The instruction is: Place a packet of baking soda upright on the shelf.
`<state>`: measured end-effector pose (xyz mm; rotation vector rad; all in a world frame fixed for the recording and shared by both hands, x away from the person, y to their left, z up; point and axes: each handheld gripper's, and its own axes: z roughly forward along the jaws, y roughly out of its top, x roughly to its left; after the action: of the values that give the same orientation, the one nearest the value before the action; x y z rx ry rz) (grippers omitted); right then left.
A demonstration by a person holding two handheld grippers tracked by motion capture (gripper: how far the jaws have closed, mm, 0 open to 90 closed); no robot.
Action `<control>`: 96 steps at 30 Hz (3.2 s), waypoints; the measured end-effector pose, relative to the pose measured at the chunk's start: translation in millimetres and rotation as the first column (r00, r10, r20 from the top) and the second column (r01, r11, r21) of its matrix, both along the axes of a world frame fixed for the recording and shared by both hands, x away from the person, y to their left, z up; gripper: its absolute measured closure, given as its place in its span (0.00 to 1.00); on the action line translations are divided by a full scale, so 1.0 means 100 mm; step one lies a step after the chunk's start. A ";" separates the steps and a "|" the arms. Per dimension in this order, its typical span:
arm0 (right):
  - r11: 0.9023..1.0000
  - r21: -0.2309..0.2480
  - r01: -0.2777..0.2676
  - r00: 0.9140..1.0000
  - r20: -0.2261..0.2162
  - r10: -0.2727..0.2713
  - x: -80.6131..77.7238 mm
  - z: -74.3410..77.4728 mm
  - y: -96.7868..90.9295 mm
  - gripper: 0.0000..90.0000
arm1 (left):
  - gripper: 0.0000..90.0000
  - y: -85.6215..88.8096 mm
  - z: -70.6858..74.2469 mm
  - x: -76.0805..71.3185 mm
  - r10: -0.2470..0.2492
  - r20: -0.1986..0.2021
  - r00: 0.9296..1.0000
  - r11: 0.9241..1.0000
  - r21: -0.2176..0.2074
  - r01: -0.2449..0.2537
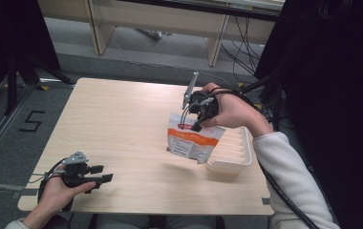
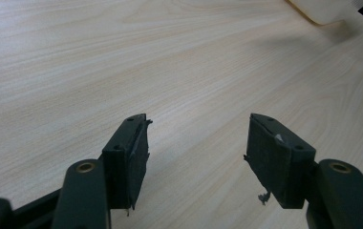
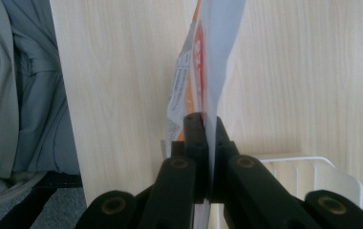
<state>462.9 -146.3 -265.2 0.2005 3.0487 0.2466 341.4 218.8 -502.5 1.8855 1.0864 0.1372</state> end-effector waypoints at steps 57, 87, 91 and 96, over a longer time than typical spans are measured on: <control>0.999 -0.022 0.027 0.995 0.093 -0.025 0.24 0.24 -0.67 1.00 | 0.44 0.00 0.00 0.00 0.005 0.000 1.000 1.000 -0.003 -0.005; 0.995 -0.102 0.000 0.996 0.091 0.009 0.34 0.02 -1.02 1.00 | 0.44 0.00 0.00 0.00 0.008 0.000 1.000 1.000 0.000 -0.008; 0.994 -0.114 0.002 0.995 0.096 0.009 0.34 0.02 -1.06 1.00 | 0.44 -0.01 0.00 0.00 0.010 0.001 1.000 1.000 -0.001 -0.010; 0.990 -0.139 -0.008 0.996 0.083 0.020 0.34 0.00 -1.12 1.00 | 0.44 -0.01 0.00 0.00 0.010 0.001 1.000 1.000 0.000 -0.010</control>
<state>497.1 -258.4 -265.4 0.1554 2.9688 0.0415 341.5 218.1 -502.6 1.8798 1.0952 0.1444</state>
